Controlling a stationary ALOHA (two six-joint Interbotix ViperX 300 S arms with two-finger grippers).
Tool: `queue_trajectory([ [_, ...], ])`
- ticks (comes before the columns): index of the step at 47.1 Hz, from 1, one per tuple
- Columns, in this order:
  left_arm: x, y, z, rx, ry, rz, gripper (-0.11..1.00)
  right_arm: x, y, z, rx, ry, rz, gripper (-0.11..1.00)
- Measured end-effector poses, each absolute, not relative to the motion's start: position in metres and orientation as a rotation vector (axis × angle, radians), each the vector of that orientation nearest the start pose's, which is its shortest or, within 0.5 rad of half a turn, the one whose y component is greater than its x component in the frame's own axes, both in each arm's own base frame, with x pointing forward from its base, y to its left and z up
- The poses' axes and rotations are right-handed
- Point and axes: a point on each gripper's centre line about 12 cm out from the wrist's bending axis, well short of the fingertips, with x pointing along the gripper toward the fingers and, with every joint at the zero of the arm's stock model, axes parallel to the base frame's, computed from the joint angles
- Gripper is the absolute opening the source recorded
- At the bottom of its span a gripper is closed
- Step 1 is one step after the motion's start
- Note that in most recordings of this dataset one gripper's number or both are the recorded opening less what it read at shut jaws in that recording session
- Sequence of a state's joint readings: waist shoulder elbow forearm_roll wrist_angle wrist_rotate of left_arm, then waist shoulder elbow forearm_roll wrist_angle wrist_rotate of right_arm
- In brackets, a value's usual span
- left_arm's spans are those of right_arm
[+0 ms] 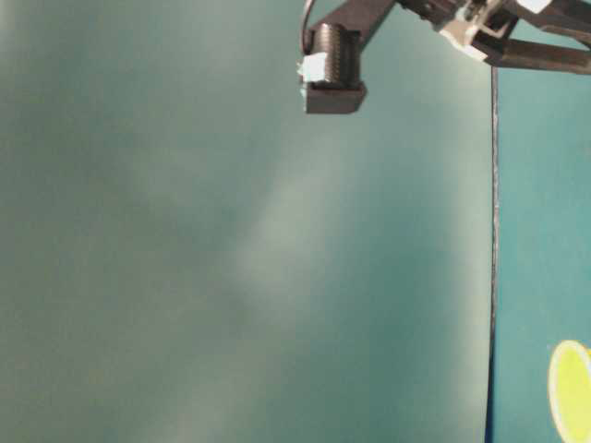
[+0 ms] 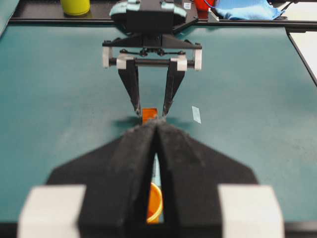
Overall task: Move the block backward with right arm.
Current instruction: 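Lower the right gripper over the orange cube and close on it, then lift the held orange cube and carry it backward, away from the table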
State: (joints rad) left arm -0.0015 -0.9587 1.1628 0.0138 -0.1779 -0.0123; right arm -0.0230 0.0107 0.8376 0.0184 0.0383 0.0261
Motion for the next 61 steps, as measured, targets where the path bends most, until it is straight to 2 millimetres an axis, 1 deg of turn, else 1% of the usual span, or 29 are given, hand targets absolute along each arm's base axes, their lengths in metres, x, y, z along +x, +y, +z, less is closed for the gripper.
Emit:
queue_trajectory([
  [7,0.201,-0.001,0.284,0.001,0.026,-0.006,0.00,0.336,-0.008,0.103,0.052,0.906,-0.041,0.60],
  [12,0.201,-0.001,0.284,0.000,0.026,-0.005,0.00,0.339,-0.008,0.103,0.060,0.903,-0.046,0.57],
  [19,0.201,-0.001,0.284,0.001,0.026,-0.006,0.00,0.343,-0.009,0.108,0.063,0.901,-0.049,0.41],
  [22,0.201,-0.001,0.284,-0.002,0.026,-0.005,0.00,0.344,-0.009,0.113,0.065,0.909,-0.049,0.40],
  [36,0.201,-0.001,0.284,0.001,0.026,-0.004,0.00,0.341,-0.009,0.161,0.060,0.956,-0.043,0.40],
  [45,0.201,-0.001,0.284,0.001,0.026,-0.006,0.00,0.341,-0.009,0.195,0.064,0.935,-0.044,0.40],
  [50,0.200,-0.001,0.285,0.001,0.025,-0.006,0.00,0.344,-0.010,0.210,0.070,0.924,-0.047,0.40],
  [56,0.200,-0.001,0.285,0.001,0.025,-0.006,0.00,0.349,-0.016,0.224,0.080,0.933,-0.064,0.40],
  [61,0.200,-0.001,0.285,0.001,0.025,-0.006,0.00,0.351,-0.030,0.232,0.099,0.939,-0.101,0.40],
])
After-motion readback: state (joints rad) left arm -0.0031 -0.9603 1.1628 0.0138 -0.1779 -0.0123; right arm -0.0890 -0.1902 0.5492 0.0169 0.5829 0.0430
